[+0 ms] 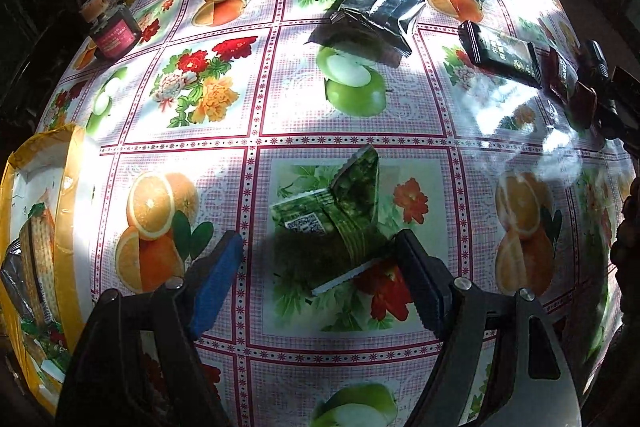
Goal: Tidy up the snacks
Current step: 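Grasp the green triangular bag with the left tool while the right tool grasps the brown chocolate pack, then carry the green bag and brown chocolate pack over the tray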
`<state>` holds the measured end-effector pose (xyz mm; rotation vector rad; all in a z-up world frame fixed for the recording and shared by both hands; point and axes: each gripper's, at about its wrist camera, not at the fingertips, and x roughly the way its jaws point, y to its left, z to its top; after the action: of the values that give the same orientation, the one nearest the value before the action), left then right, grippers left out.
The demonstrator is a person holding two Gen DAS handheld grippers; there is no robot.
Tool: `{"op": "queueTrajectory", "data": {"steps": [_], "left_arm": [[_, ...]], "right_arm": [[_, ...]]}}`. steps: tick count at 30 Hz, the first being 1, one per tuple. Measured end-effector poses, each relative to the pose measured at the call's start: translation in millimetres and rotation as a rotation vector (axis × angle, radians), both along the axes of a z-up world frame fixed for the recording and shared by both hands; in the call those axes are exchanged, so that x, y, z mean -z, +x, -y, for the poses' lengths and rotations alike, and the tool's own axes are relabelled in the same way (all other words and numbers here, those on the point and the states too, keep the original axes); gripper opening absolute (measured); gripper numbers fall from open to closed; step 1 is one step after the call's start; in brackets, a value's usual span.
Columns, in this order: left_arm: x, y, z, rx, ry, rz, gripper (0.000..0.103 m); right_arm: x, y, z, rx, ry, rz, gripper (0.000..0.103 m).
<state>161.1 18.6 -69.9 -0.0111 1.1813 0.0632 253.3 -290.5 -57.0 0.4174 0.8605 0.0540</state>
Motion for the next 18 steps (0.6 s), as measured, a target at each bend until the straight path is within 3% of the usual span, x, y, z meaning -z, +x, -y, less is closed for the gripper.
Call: {"op": "queueTrajectory", "data": {"steps": [1,2,3,4,9,11,18], "left_arm": [[0,1,0,0.000,-0.001,-0.001,0.079],[0,1,-1,-0.001,-0.002,-0.001,0.079],[1,3,-2,-0.001,-0.001,0.000,0.079],[1,3,-3,-0.002,0.001,0.002,0.080],[2,5,-6,-0.003,-0.018,0.006,0.080],[2,6,-7,-0.007,-0.033,0.005,0.081],[3,5,-10,0.002,-0.051,0.018,0.078]], "right_arm": [[3,6,0,0.000,-0.011,-0.012,0.069],[3,11,-2,-0.005,-0.036,-0.009,0.062],[5,16,-6,-0.035,-0.037,-0.017,0.048],[8,17,-12,-0.071,-0.038,-0.022,0.044],[7,-9,-62,-0.293,-0.175,-0.014,0.042],[7,-18,-68,-0.299,-0.211,-0.007,0.042],[7,-23,-60,-0.285,-0.170,-0.016,0.038]]}}
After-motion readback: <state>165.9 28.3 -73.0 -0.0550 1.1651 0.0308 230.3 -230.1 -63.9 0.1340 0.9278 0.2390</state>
